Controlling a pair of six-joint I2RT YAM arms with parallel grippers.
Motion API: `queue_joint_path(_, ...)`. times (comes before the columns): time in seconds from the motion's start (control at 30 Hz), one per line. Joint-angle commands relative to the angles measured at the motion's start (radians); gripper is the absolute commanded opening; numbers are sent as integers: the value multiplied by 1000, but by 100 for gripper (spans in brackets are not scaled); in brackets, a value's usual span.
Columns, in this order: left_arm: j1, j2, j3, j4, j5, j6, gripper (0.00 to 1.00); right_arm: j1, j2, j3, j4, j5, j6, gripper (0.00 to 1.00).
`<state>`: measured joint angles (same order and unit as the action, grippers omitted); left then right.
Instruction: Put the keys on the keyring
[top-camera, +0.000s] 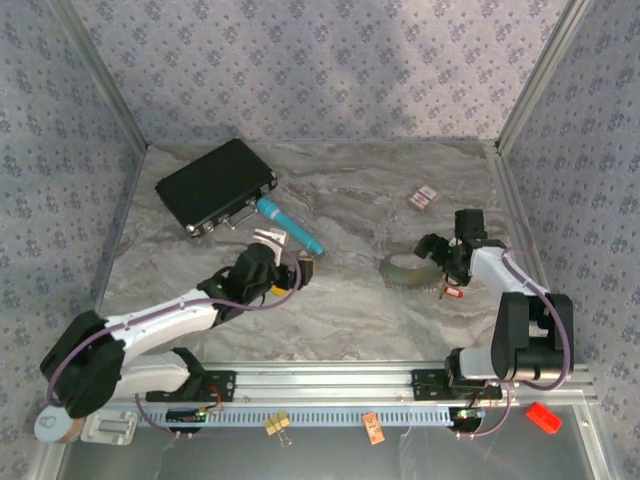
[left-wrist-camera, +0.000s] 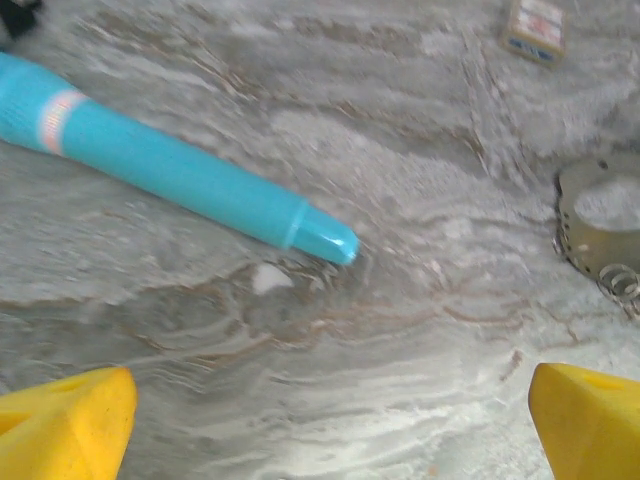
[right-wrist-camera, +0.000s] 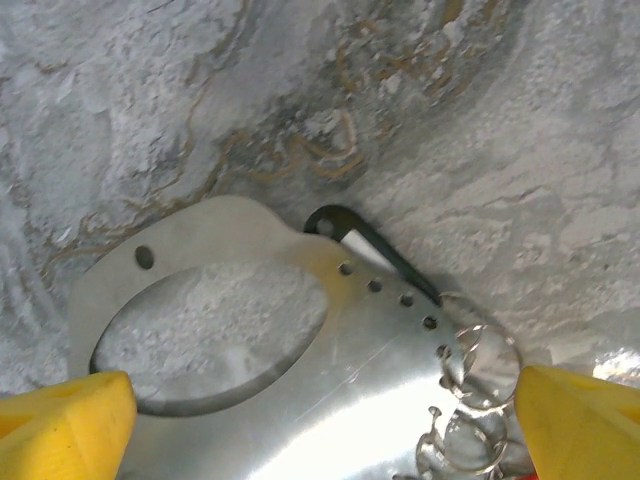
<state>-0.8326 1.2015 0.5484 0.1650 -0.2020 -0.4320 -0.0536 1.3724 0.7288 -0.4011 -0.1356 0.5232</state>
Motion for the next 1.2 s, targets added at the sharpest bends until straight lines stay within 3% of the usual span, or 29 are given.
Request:
queue_joint_path(0.0,-50,57,64,59,-40,-42,100,-14,29,47,2,16,-32,99)
queue_joint_path(0.43,-88,111,87,69,-61,-45,100,21,184,122,-16,12,-90,99)
queue_joint_path(0.83,-88,94,82,62,-82,-33,100,47,189,130,-54,61,-104,99)
queue_joint_path(1.17,-88,74,74,47,-89,-48,100,190,165,137,-80,-16,-66,98)
